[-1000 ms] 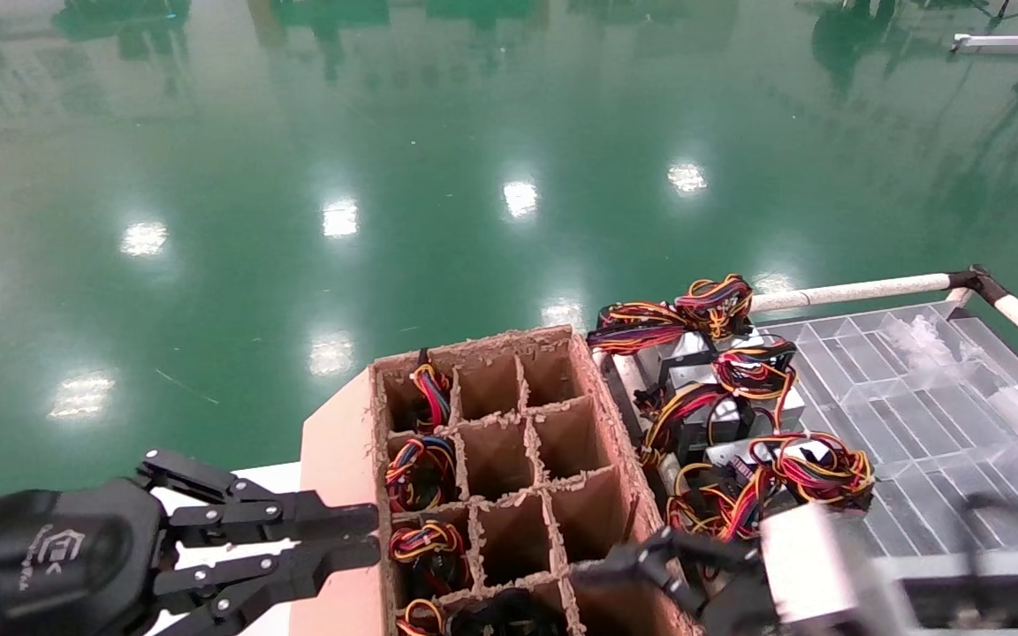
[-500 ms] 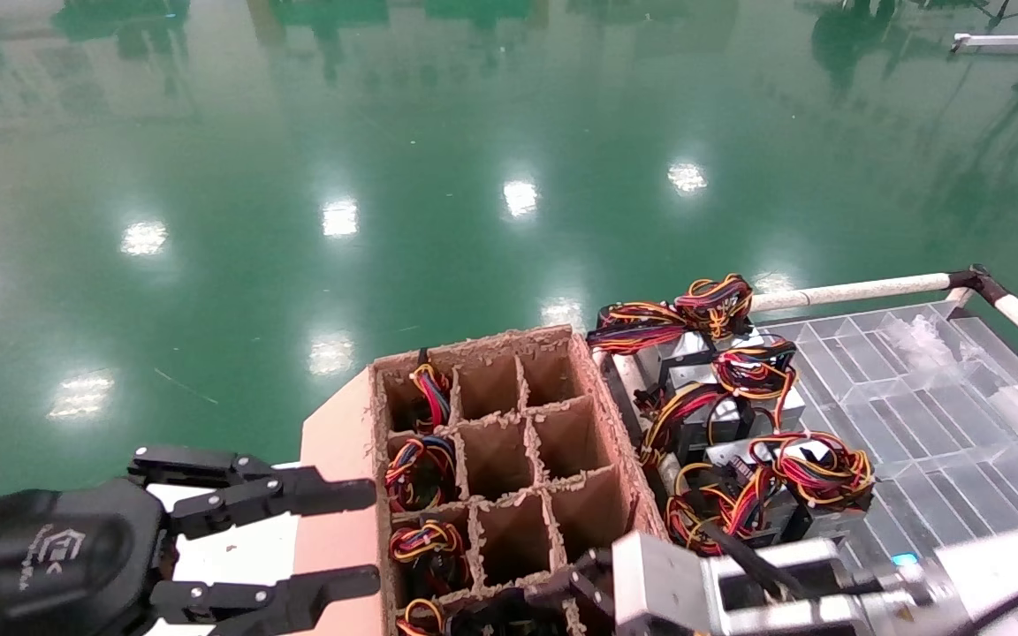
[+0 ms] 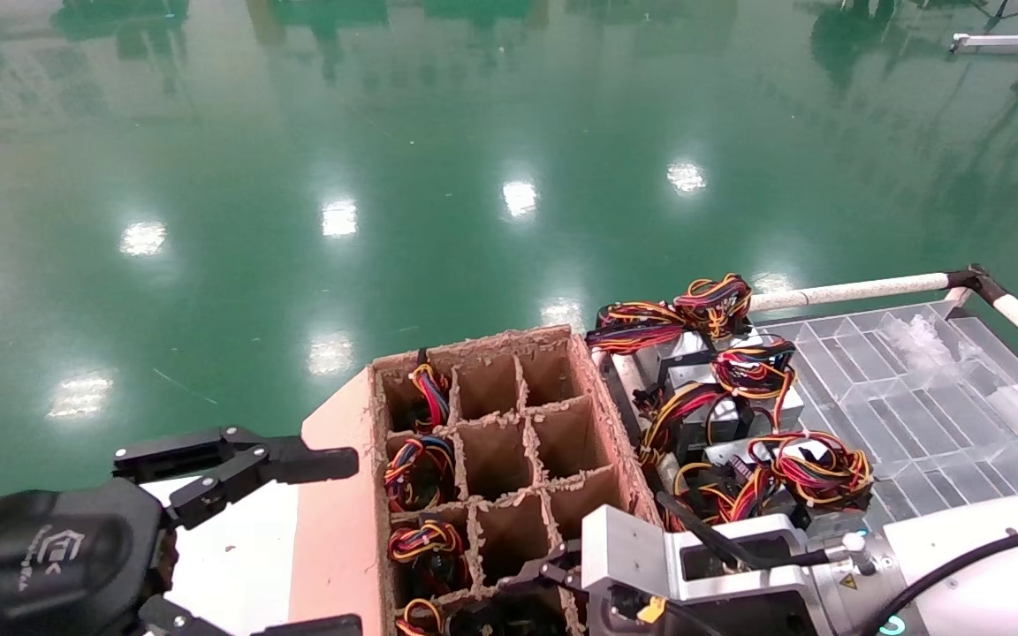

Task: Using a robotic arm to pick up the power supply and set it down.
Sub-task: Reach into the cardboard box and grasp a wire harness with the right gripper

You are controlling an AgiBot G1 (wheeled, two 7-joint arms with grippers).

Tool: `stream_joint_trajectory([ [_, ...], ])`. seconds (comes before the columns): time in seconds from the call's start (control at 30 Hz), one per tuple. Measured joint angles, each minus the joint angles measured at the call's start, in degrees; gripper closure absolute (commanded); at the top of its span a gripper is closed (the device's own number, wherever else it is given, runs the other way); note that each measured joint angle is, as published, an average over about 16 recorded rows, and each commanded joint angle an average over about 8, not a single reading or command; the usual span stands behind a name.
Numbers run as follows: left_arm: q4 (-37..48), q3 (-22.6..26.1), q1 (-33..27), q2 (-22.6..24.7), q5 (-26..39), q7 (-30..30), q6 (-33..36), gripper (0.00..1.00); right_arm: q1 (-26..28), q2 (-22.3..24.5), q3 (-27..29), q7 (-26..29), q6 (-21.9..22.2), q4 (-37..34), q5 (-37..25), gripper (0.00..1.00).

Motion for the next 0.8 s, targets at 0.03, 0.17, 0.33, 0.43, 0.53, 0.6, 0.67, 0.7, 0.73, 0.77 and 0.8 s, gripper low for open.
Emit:
stream_joint_trajectory([
  [0.03, 0.0, 0.0, 0.0, 0.0, 0.0, 0.0, 0.0, 0.0, 0.02, -0.06, -0.09, 0.04, -0.05, -0.08, -0.1, 1.0],
  [0.17, 0.0, 0.0, 0.0, 0.0, 0.0, 0.0, 0.0, 0.0, 0.1, -0.24, -0.44, 0.14, -0.22, -0.25, -0.57, 1.0],
  [0.33, 0.0, 0.0, 0.0, 0.0, 0.0, 0.0, 0.0, 0.0, 0.14, -0.31, -0.78, 0.17, -0.26, -0.4, -1.18, 1.0],
  [0.43, 0.0, 0.0, 0.0, 0.0, 0.0, 0.0, 0.0, 0.0, 0.07, -0.28, -0.84, 0.15, -0.21, -0.51, -1.32, 1.0],
  [0.53, 0.0, 0.01, 0.0, 0.0, 0.0, 0.0, 0.0, 0.0, -0.08, -0.18, -0.86, 0.11, -0.2, -0.63, -1.35, 1.0],
  [0.6, 0.0, 0.01, 0.0, 0.0, 0.0, 0.0, 0.0, 0.0, -0.24, -0.08, -0.81, 0.08, -0.24, -0.72, -1.21, 1.0],
  [0.67, 0.0, 0.01, 0.0, 0.0, 0.0, 0.0, 0.0, 0.0, -0.44, 0.07, -0.7, 0.04, -0.3, -0.8, -0.93, 1.0],
  [0.7, 0.0, 0.01, 0.0, 0.0, -0.01, 0.0, 0.0, 0.0, -0.55, 0.17, -0.62, 0.01, -0.35, -0.84, -0.75, 1.0],
  [0.73, 0.0, 0.01, 0.0, 0.0, -0.01, 0.0, 0.0, 0.0, -0.66, 0.27, -0.53, -0.01, -0.39, -0.88, -0.55, 1.0],
  [0.77, 0.0, 0.01, 0.0, 0.0, -0.01, 0.0, 0.0, 0.0, -0.77, 0.38, -0.43, -0.05, -0.44, -0.92, -0.33, 1.0],
  [0.8, 0.0, 0.01, 0.0, 0.0, -0.01, 0.0, 0.0, 0.0, -0.88, 0.49, -0.31, -0.09, -0.49, -0.96, -0.08, 1.0],
])
